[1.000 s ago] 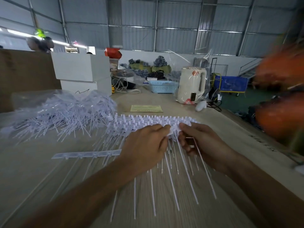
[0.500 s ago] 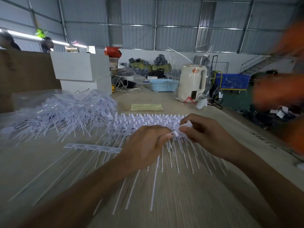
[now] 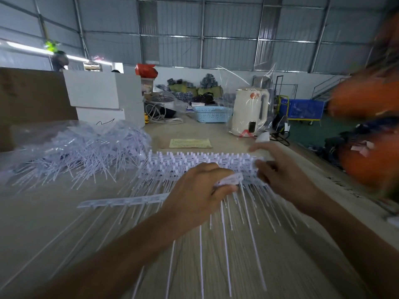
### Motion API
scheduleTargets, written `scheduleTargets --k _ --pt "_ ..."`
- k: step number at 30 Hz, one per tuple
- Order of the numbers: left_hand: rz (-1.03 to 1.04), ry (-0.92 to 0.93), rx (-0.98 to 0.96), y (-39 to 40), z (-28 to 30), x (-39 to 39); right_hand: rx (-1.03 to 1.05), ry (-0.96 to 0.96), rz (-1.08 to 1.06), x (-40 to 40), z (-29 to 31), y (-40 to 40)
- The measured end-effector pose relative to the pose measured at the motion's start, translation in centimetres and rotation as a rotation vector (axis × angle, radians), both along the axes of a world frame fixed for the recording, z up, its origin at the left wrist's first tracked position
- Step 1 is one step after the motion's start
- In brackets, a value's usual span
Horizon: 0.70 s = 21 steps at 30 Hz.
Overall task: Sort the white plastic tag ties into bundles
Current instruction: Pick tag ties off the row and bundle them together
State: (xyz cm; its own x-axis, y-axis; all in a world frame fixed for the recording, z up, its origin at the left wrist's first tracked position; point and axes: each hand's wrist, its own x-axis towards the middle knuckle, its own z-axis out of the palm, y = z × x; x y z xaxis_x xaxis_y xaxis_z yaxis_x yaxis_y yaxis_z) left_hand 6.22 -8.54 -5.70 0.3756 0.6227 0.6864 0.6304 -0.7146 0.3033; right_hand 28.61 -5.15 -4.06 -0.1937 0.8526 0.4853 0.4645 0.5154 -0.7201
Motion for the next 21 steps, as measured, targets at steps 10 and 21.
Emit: scheduleTargets --k 10,21 --pt "-0.026 -0.202 -0.156 0.5 -0.4 -0.6 -0.161 -0.116 0.240 -4.0 0.1 -2.1" --pt "0.104 0.119 -0.138 1.3 -0.5 -2.3 -0.197 0.045 0.210 -3.6 0.2 -1.9"
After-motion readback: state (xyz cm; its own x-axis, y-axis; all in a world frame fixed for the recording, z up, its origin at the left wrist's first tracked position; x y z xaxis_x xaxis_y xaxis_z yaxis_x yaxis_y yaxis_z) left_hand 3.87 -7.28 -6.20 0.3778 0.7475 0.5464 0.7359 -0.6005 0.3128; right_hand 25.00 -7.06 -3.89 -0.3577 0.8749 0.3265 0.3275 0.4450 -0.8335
